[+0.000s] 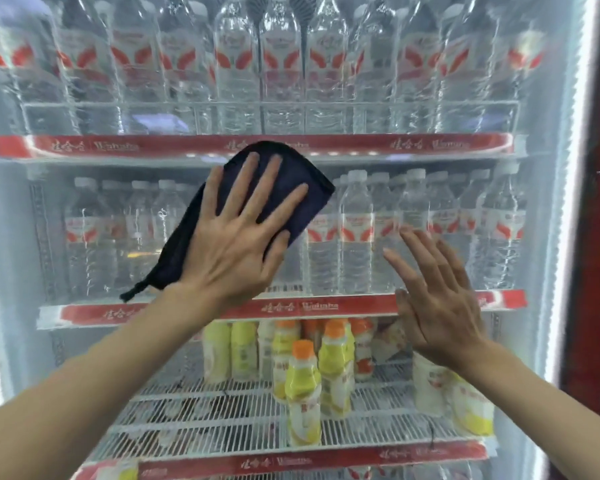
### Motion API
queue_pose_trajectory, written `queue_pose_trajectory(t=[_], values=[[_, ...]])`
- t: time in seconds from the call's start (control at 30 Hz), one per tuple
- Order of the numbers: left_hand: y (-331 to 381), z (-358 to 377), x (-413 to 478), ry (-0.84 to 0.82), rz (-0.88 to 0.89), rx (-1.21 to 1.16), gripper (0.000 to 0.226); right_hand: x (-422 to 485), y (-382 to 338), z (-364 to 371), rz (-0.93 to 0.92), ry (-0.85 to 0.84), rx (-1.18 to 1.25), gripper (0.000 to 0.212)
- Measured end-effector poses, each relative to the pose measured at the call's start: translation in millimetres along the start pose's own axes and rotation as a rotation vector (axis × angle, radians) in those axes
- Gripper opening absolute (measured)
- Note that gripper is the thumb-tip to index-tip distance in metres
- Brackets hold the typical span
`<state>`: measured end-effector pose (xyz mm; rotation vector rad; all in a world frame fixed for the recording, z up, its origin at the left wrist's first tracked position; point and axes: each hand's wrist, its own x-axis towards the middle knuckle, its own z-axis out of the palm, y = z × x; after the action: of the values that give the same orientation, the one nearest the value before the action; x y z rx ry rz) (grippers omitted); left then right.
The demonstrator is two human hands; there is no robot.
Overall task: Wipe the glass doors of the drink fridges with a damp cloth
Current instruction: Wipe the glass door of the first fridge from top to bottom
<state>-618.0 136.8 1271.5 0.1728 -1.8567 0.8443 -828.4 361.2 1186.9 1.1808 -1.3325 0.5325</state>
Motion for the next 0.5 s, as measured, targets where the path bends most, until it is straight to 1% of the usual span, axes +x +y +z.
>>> queue_pose_trajectory(t=[0.07, 0.13, 0.2, 0.3, 0.37, 0.43, 0.5], values=[[16.8, 3.0, -3.0, 0.011, -0.087, -0.001, 0.060, -2.6, -0.2, 2.3, -0.011, -0.004, 0.005, 0.052], [40.0, 8.9, -22.6, 0.019, -0.119, -0.020, 0.060, -2.7, -0.3, 2.3, -0.024, 0.004, 0.009, 0.051], [72.7, 18.7, -52.0, -0.006, -0.069, -0.041, 0.059, -3.2, 0.0, 1.8, -0.032, 0.006, 0.025, 0.050], [116.6, 28.6, -96.9, -0.098, 0.107, -0.051, 0.060, -2.9, 1.9, -3.9, -0.029, 0.018, 0.095, 0.050], [113.4, 29.2, -100.6, -0.115, 0.222, -0.054, 0.061, -7.1, 8.8, -11.9, -0.010, 0.037, 0.108, 0.050], [94.0, 23.3, -70.0, -0.078, 0.289, -0.050, 0.057, -18.0, 25.5, -19.6, 0.022, 0.041, 0.072, 0.052], [73.4, 13.6, -20.5, -0.012, 0.215, -0.050, 0.055, -30.7, 42.9, -22.5, 0.034, 0.008, 0.033, 0.058]])
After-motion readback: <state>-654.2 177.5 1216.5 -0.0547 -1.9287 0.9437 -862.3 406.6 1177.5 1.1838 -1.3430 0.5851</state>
